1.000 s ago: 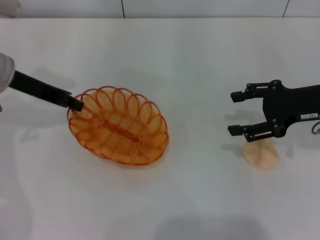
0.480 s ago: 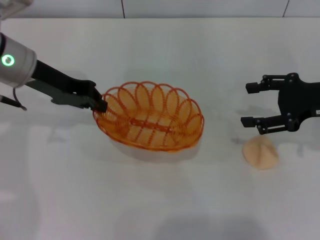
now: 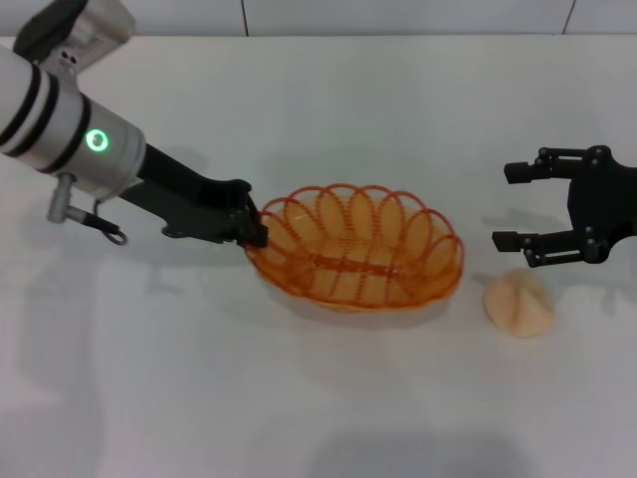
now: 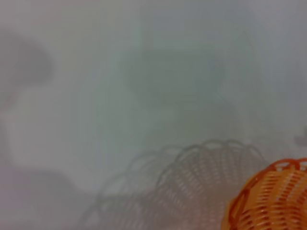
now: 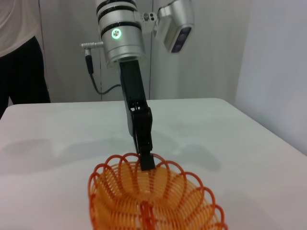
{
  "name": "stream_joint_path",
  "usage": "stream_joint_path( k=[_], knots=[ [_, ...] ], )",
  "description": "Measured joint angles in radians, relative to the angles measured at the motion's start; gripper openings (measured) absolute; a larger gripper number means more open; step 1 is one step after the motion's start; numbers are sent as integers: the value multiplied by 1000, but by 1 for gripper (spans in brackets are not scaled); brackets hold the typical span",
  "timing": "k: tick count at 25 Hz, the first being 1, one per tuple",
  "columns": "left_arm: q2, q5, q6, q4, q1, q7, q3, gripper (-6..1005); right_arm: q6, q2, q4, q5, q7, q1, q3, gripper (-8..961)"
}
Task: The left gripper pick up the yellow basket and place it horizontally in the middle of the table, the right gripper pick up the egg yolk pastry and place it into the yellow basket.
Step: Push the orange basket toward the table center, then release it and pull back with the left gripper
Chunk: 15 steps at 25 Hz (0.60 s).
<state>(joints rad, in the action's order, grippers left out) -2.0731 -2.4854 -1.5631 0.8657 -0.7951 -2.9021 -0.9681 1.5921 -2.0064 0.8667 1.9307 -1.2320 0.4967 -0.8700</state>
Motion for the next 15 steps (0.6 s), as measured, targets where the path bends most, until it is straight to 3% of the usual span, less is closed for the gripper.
stream_joint_path(
  k=[6, 15],
  knots=[
    [-8, 41, 22, -10, 10, -75, -50, 67, 0, 1, 0, -1, 19, -15, 7, 784],
    [-7, 40, 51, -7, 18, -104, -56, 67, 4, 4, -1, -1, 41, -37, 28, 783]
  ],
)
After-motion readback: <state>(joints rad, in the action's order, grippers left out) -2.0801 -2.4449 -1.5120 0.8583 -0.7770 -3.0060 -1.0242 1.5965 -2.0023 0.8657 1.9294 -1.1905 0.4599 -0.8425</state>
